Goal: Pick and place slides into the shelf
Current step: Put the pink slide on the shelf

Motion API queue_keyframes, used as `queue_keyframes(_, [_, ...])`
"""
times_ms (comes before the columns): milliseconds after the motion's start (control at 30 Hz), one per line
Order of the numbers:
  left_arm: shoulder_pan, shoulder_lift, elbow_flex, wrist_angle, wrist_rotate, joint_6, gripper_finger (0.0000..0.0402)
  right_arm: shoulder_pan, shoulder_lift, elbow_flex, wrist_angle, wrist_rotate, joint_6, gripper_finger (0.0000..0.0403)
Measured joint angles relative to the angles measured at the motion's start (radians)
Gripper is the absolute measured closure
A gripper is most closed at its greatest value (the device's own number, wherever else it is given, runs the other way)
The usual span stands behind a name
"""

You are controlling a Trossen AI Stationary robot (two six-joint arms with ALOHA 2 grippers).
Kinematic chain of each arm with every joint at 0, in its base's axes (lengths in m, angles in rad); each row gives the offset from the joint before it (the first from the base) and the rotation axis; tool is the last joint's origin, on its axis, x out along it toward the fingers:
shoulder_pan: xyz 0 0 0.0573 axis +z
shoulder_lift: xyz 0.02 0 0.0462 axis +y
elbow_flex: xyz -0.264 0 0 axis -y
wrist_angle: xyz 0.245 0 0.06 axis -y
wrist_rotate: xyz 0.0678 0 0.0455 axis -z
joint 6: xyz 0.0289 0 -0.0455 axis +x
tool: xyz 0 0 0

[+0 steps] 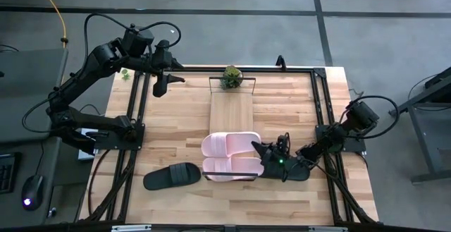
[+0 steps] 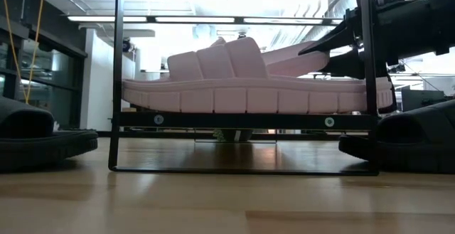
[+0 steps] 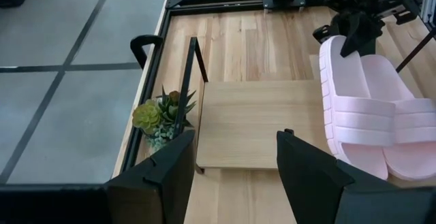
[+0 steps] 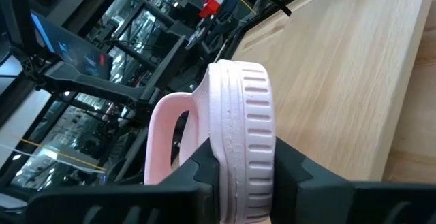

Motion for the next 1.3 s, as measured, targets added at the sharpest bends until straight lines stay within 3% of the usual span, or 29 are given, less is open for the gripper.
queue_keyframes(400, [0.0, 0.0, 0.0, 0.0, 0.0, -0.001, 0.0214, 0.001, 0.0, 0.0, -0.002, -0.047, 0.042, 0.026])
queue_keyframes(667, [0.0, 0.0, 0.0, 0.0, 0.0, -0.001, 0.0214, 0.001, 0.0, 0.0, -0.004, -0.139, 0.044, 0.0213])
queue_keyframes(1067, [0.0, 0.0, 0.0, -0.001, 0.009, 0.0, 0.0214, -0.002, -0.013, 0.0, -0.21, -0.241, 0.116, 0.0206])
queue_keyframes(1300, [0.0, 0.0, 0.0, -0.011, 0.011, 0.0, 0.0214, -0.009, -0.145, -0.001, -0.438, -0.288, 0.133, 0.0206])
